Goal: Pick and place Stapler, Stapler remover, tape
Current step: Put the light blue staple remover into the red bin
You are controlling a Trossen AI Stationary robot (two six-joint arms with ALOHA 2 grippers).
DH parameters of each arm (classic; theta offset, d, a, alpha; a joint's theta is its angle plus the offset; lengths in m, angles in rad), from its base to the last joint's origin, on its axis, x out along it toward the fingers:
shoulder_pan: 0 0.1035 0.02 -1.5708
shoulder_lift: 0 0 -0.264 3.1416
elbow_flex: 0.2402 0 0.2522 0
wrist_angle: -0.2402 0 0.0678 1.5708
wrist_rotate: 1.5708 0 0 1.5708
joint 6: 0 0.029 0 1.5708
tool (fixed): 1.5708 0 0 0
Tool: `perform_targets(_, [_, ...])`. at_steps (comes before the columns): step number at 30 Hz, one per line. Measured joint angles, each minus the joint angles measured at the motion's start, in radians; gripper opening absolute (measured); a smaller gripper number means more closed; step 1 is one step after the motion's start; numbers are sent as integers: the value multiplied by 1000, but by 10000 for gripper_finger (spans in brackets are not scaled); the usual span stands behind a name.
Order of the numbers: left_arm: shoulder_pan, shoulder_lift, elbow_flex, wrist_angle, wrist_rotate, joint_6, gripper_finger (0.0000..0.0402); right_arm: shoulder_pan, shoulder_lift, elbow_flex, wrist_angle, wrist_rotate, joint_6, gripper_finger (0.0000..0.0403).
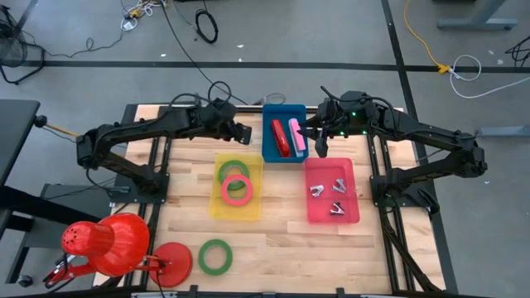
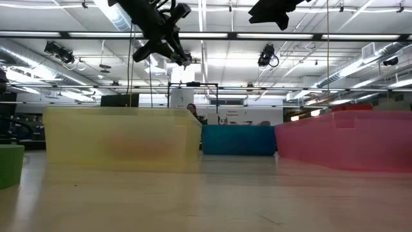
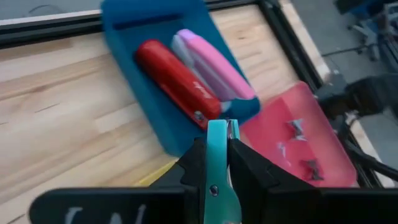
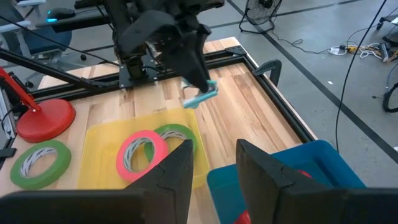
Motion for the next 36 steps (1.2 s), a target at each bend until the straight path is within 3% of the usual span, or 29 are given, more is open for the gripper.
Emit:
perform_targets(15, [-44,135,0,193,88,77,58,0,0,0,0,29,0,121])
perform_targets(22, [-63,172,0,196,223,169,58,0,0,0,0,34,2,121])
perform_targets(27, [-96,172,0,194,242,211,58,0,0,0,0,34,2,121])
perform_targets(36, [-141,172,0,370,243,233,58,0,-56,0,6,29,2,121])
